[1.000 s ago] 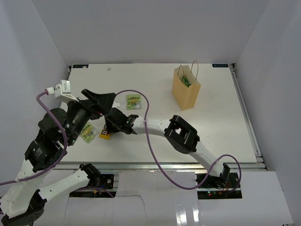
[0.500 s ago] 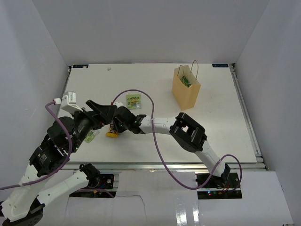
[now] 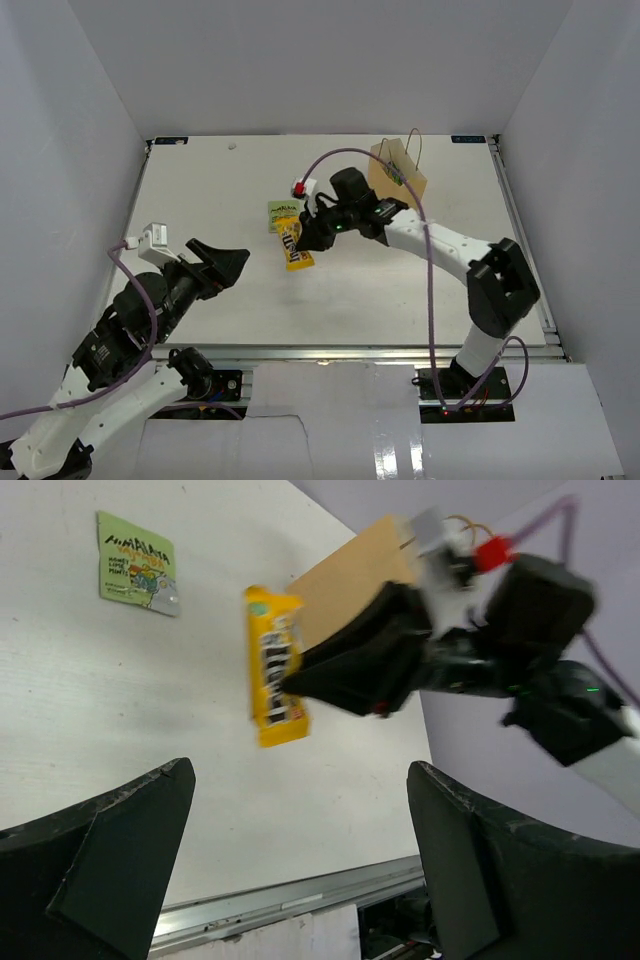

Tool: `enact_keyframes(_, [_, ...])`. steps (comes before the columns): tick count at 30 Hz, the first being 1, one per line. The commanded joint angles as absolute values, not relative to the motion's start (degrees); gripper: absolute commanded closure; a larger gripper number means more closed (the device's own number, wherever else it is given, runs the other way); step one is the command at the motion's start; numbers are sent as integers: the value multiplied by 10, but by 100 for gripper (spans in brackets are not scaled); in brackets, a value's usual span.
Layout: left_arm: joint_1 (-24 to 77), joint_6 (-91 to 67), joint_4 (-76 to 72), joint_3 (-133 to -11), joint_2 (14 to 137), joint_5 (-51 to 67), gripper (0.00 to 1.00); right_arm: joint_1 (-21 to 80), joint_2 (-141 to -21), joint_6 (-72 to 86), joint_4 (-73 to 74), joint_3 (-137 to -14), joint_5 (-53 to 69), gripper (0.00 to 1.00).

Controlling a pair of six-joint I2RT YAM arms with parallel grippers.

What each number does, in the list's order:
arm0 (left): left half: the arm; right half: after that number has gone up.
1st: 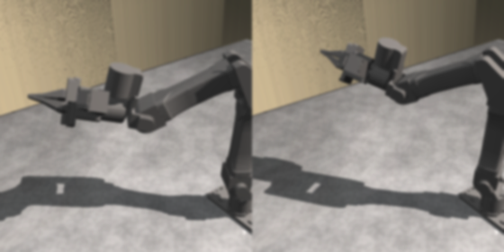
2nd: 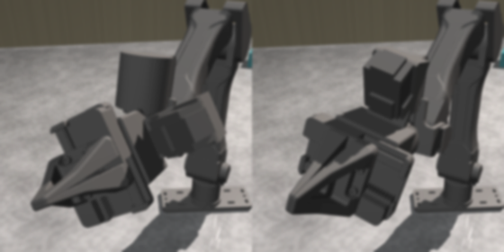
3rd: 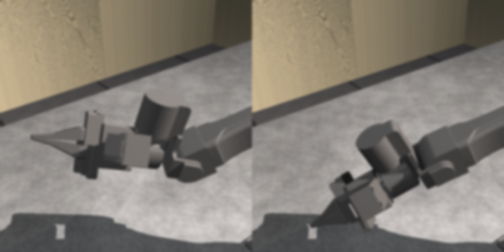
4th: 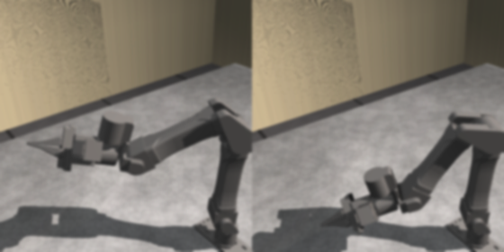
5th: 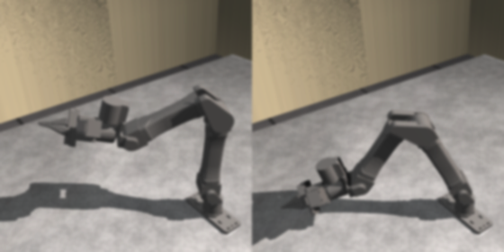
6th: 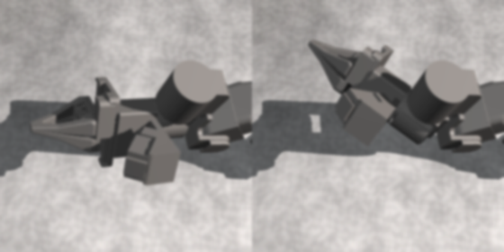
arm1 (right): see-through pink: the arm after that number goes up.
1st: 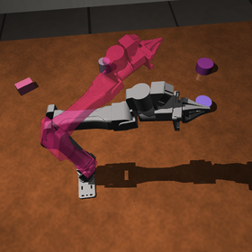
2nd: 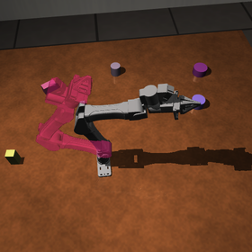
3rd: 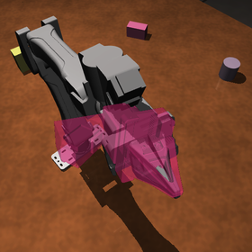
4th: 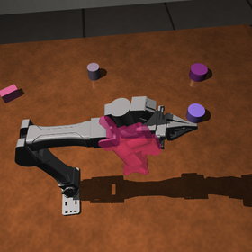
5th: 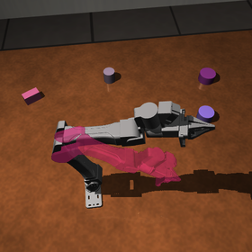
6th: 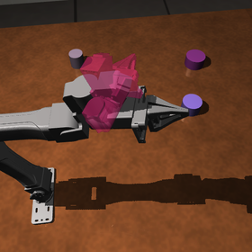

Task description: Place the snacks into the paper bag

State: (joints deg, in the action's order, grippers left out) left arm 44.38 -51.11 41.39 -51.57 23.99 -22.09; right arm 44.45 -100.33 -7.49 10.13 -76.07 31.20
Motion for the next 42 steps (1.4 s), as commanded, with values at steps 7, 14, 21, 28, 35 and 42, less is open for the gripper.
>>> enact_keyframes(7, [444, -596, 446, -416, 232, -278, 2, 274, -818, -241, 227, -850, 344, 92])
enact_keyframes(14, [444, -605, 448, -403, 266, -282, 2, 85, -792, -230, 233, -901, 349, 92])
enact_keyframes(21, [444, -606, 449, -398, 269, -283, 2, 44, -839, -227, 213, -970, 313, 92])
enact_keyframes(28, [444, -614, 455, -392, 256, -275, 2, 60, -910, -273, 207, -1024, 246, 92])
enact_keyframes(35, [444, -624, 455, -385, 254, -274, 2, 126, -892, -388, 164, -969, 177, 91])
enact_keyframes(42, [443, -623, 459, -387, 259, -270, 2, 133, -893, -427, 147, -942, 138, 88])
